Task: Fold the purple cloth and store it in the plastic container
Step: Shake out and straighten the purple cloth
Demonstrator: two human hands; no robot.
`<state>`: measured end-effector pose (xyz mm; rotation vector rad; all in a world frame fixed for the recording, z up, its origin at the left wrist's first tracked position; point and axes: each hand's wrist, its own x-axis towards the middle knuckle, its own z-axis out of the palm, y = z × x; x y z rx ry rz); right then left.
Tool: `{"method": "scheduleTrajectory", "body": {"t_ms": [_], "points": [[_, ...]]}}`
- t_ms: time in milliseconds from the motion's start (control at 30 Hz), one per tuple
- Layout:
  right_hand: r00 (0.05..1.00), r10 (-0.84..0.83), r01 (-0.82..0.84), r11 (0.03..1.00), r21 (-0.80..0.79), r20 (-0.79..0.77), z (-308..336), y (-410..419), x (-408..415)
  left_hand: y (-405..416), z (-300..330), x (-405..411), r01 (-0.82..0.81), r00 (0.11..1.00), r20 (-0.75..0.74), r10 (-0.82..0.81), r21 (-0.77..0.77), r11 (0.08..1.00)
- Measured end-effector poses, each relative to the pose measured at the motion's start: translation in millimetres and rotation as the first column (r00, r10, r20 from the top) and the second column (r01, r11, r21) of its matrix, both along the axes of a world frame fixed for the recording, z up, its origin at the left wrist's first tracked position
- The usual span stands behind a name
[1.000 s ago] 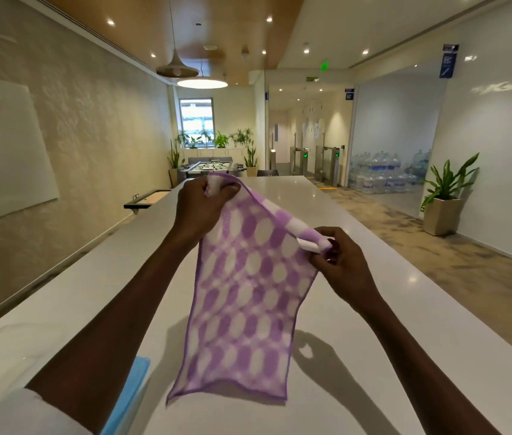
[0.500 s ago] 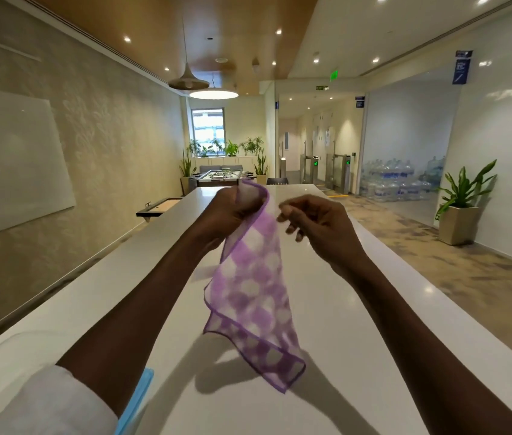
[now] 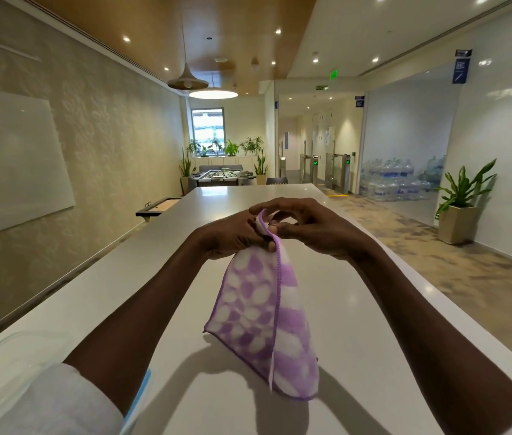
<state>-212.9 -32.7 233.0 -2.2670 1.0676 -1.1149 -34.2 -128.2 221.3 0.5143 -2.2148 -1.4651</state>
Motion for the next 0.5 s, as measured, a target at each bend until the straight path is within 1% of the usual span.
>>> {"method": "scheduleTrajectory", "body": {"t_ms": [67,133,233,333,433,500], "points": [[0.999,-0.034,0.034,0.999,-0.029,0.016,-0.2,-0.4,6.5,1.7,1.4,1.3,0.045,0.999,0.031,-0.044,-0.023,0.999],[0.996,-0.049,0.053,0.997,-0.054,0.075,-1.6,-0.9,12.7,5.7,3.6,2.6,0.044,0.998,0.045,-0.042,-0.058,0.997],[0.97,-0.126,0.149,0.984,-0.096,0.209,-1.8,-2.5,21.0,10.2,4.2,5.7,0.025,0.999,-0.02,-0.026,-0.079,0.997],[0.916,-0.233,0.28,0.954,-0.104,0.326,3.7,-6.8,26.8,14.1,1.7,10.5,-0.014,0.997,-0.073,0.008,-0.08,0.997],[0.872,-0.36,0.428,0.889,-0.162,0.331,16.1,-12.3,28.4,13.9,-1.0,15.4,-0.036,0.991,-0.132,0.025,-0.086,0.996],[0.847,-0.42,0.498,0.842,-0.207,0.327,27.1,-14.0,27.4,13.8,-1.6,18.0,-0.075,0.984,-0.169,0.062,-0.068,0.995]]}}
